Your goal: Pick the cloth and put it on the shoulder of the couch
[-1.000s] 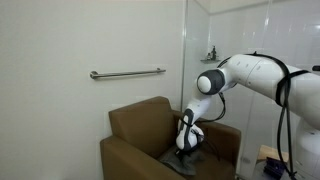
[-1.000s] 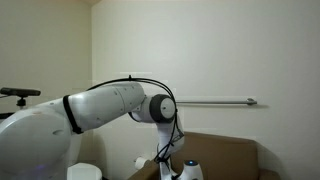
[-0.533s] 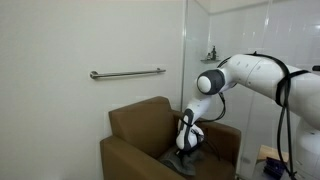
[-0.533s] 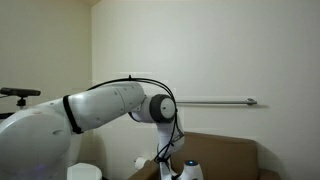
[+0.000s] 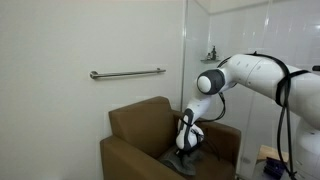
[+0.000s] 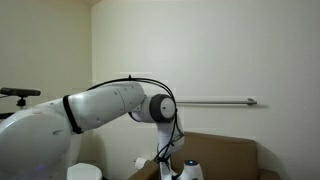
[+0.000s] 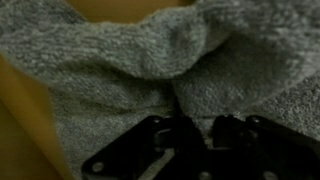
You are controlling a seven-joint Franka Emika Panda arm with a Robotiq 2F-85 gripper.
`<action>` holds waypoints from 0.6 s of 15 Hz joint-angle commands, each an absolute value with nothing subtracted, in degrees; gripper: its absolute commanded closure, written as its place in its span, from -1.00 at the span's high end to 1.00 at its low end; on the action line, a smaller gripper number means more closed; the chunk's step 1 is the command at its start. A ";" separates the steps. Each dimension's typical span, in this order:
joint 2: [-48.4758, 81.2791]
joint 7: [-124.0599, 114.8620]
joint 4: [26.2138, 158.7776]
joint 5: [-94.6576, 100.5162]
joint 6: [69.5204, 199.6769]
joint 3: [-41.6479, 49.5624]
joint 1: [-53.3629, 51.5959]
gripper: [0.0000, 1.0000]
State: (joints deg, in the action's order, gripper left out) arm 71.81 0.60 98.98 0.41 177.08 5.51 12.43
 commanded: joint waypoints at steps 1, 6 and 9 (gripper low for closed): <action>70.31 1.07 100.16 0.23 176.89 5.38 12.07 -0.87; 68.99 1.32 100.62 0.37 176.81 4.79 12.08 -0.87; 68.34 1.37 100.88 0.43 176.81 4.79 11.80 -0.87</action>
